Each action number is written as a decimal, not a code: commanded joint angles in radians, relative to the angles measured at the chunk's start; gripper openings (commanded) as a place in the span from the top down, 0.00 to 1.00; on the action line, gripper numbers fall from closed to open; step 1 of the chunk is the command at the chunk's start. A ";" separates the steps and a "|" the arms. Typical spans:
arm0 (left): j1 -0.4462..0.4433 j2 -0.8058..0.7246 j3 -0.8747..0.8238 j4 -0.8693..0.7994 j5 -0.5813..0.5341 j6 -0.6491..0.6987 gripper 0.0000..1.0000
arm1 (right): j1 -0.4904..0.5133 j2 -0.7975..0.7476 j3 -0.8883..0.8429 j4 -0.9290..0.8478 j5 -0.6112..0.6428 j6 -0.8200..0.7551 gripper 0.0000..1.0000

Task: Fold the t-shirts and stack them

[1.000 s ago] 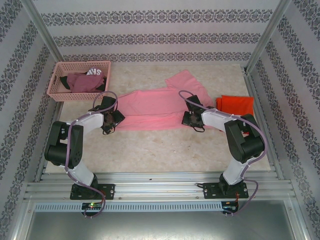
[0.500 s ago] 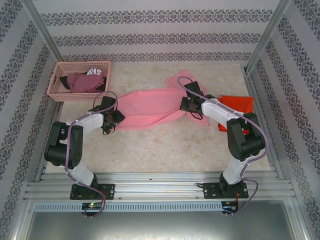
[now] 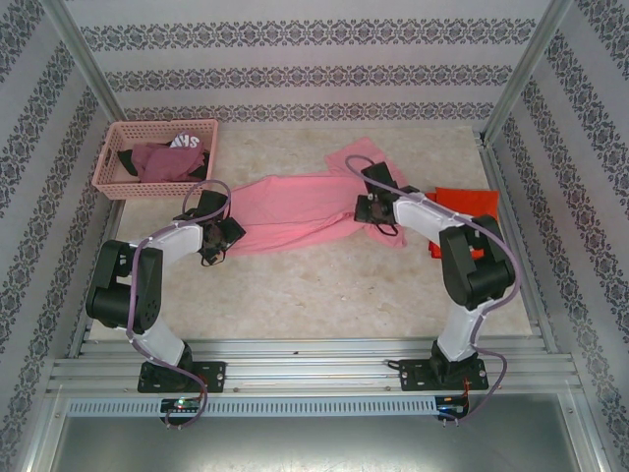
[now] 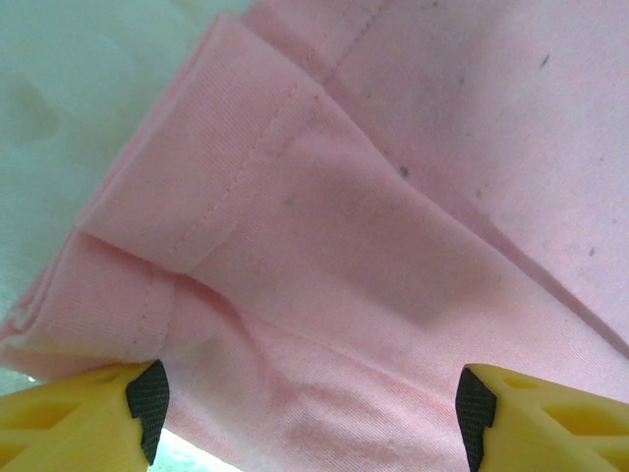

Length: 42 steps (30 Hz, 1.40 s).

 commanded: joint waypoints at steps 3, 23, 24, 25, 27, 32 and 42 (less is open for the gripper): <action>0.012 -0.032 -0.003 -0.027 -0.010 0.026 0.22 | 0.007 -0.228 -0.176 0.062 -0.016 0.010 0.89; 0.019 0.063 0.085 0.036 0.031 0.025 0.22 | -0.113 -0.154 -0.325 0.144 -0.038 0.223 0.49; 0.024 0.068 0.072 0.039 0.029 0.027 0.22 | -0.120 -0.152 -0.336 0.148 -0.055 0.222 0.49; 0.029 0.068 0.057 0.044 0.026 0.029 0.22 | -0.124 -0.158 -0.343 0.146 -0.059 0.221 0.49; 0.042 0.058 0.009 0.047 0.026 0.033 0.22 | -0.124 -0.180 -0.360 0.131 -0.055 0.217 0.49; 0.058 -0.033 -0.134 0.014 -0.006 0.063 0.22 | -0.124 -0.241 -0.416 0.065 -0.056 0.185 0.49; 0.059 -0.428 -0.343 -0.171 -0.028 0.043 0.22 | -0.085 -0.529 -0.632 -0.049 -0.091 0.241 0.49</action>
